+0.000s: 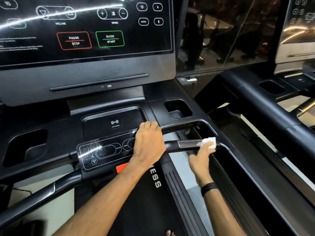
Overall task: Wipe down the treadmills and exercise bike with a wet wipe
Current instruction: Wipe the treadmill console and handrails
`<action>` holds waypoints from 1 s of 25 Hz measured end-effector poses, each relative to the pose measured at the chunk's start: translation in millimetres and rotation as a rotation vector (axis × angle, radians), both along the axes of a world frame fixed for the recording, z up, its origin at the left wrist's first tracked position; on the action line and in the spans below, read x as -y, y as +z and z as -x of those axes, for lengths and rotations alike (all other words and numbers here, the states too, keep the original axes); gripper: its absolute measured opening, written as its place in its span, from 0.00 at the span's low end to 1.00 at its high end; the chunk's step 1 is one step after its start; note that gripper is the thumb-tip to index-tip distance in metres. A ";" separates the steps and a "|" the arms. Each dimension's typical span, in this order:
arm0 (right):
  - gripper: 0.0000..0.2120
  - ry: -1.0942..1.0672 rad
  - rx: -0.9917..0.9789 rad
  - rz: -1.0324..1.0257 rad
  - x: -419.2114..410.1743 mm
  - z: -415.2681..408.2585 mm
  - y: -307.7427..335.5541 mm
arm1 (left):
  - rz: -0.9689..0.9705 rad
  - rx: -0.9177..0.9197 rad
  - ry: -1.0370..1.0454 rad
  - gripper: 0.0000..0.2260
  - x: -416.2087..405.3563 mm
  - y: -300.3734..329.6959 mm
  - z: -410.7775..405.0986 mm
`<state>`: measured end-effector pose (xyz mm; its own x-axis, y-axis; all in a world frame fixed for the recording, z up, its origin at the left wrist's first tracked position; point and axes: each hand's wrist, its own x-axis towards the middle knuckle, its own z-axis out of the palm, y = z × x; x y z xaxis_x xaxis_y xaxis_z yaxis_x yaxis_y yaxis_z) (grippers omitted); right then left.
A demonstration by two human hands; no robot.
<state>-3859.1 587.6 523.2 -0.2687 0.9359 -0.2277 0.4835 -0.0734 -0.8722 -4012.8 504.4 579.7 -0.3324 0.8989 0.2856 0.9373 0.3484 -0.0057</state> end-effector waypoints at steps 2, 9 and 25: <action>0.45 0.038 0.069 -0.022 -13.3 -12.4 -2.9 | -0.007 -0.005 0.012 0.23 -1.4 -0.6 -0.9; 0.53 0.082 0.368 -0.195 -21.1 -26.3 -42.2 | -0.029 0.002 0.056 0.19 -3.6 -3.0 -2.6; 0.47 0.561 0.564 -0.763 -5.7 -12.0 -9.1 | -0.055 -0.033 0.115 0.16 -8.9 -10.6 -8.8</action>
<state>-3847.1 593.3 514.1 -0.7386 0.6606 0.1346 0.6228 0.7450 -0.2388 -4004.0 513.3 569.0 -0.4220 0.8382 0.3455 0.8908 0.4542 -0.0140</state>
